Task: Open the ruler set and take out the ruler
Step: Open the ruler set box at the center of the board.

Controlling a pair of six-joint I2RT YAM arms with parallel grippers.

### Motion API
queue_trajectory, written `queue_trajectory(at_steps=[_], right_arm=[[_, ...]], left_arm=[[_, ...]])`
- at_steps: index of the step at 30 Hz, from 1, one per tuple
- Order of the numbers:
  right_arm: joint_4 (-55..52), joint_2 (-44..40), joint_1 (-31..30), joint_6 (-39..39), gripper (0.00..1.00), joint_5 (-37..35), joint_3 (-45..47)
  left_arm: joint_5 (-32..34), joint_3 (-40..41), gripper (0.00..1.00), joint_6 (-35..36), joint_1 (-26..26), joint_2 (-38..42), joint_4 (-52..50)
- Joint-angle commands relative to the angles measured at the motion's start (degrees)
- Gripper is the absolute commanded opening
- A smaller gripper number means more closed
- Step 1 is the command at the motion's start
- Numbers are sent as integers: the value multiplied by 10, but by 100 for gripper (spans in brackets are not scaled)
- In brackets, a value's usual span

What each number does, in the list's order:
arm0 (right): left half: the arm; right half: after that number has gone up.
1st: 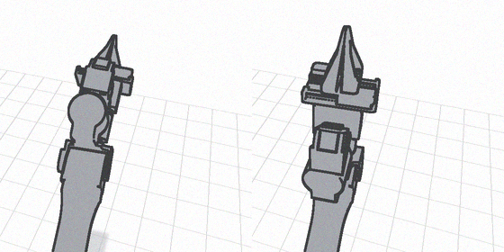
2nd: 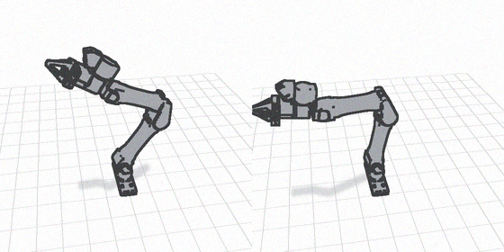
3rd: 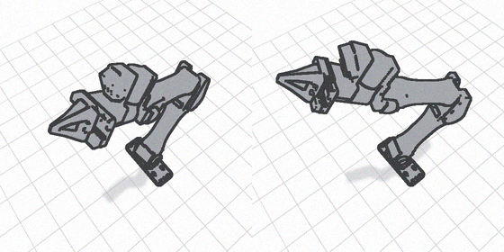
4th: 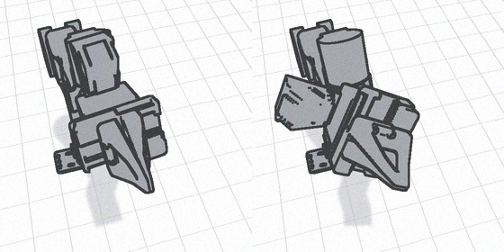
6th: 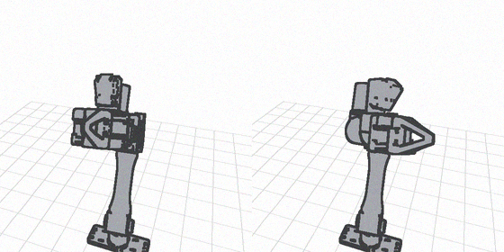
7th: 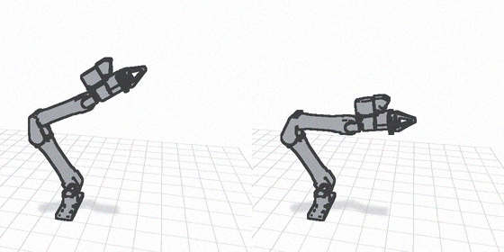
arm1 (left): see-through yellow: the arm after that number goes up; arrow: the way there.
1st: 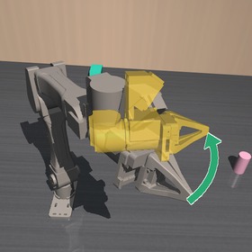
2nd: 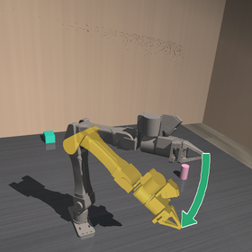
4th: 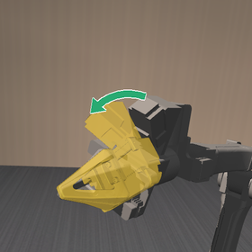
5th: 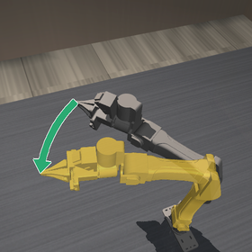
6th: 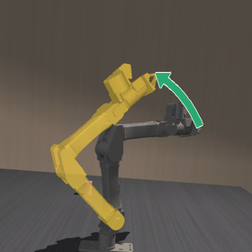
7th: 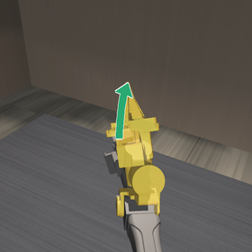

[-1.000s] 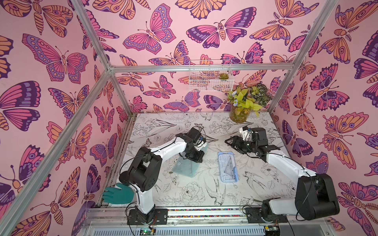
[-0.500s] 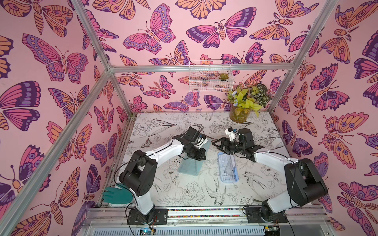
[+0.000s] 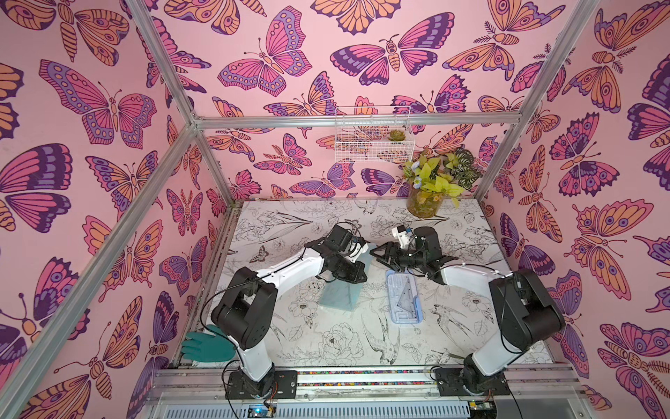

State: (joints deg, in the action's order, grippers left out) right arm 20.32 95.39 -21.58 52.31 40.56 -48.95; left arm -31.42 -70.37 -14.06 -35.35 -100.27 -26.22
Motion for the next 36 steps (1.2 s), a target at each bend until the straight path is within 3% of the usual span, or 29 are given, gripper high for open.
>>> queue_trajectory(at_steps=[1,11,29,36], right_arm=[[24,21,-6,16,59,-6,-17],[31,46,-6,21,54,-15,-29],[36,66,-8,40,25,-12,-44],[1,64,-9,24,18,-20,-53]], left_arm=[[-14,10,0,-1,4,4,22],[-26,16,0,-5,5,-1,33],[-25,19,0,-8,8,-6,37],[-22,19,0,-7,8,-9,37]])
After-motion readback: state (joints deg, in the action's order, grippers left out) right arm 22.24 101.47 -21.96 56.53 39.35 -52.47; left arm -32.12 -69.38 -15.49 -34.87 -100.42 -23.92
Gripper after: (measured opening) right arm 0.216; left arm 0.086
